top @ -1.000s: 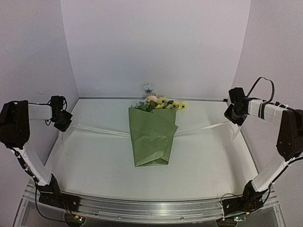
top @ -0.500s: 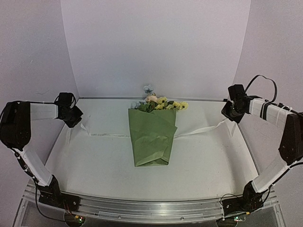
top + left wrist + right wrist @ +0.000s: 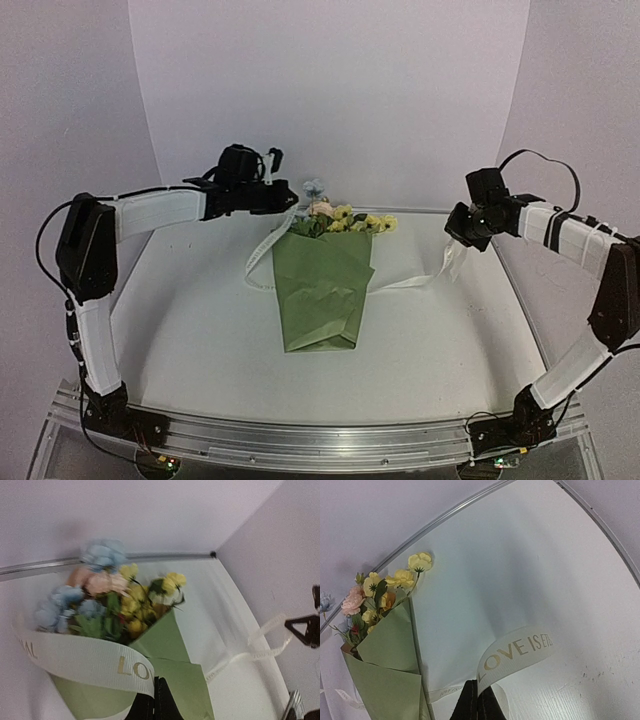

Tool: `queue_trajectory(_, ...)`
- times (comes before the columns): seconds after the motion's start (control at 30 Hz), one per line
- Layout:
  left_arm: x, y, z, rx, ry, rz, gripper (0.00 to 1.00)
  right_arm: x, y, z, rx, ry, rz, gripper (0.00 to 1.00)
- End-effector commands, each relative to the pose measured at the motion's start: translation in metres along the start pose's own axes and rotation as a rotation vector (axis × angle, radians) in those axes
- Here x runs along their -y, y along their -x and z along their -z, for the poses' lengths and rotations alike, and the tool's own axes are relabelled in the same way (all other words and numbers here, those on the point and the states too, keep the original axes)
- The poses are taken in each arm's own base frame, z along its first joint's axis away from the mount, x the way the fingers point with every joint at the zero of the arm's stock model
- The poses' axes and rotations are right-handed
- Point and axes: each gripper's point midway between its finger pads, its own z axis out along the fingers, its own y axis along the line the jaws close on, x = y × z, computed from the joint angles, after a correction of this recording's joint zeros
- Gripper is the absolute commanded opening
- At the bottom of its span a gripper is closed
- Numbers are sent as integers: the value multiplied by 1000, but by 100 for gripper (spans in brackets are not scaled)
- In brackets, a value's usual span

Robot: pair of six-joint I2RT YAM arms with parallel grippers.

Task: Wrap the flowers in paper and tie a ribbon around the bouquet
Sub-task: Place the left side of the ribbon on the folded bouquet.

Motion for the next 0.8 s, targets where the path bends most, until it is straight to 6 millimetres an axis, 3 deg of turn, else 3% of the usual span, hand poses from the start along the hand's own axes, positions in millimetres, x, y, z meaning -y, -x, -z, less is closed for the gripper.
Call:
queue_trajectory(0.0, 83, -40, -39, -119, -183, -290, 0, -9, -4, -2, -22, 24, -19, 0)
queue_trajectory(0.17, 146, -93, -60, -215, -291, -479, 0, -2, -10, -9, -40, -9, -34, 0)
queue_trajectory(0.33, 187, -141, -63, -275, -362, -656, 0, -6, -8, -22, -74, -28, -35, 0)
queue_trajectory(0.47, 194, -173, -65, -333, -368, -751, 0, -17, -2, -37, -115, -4, -43, 0)
queue_trajectory(0.6, 195, -203, -72, -389, -352, -849, 0, -45, 5, -54, -170, 71, -39, 0)
queue_trajectory(0.77, 190, -211, -79, -395, -338, -866, 0, -96, 9, -67, -246, 222, -35, 0)
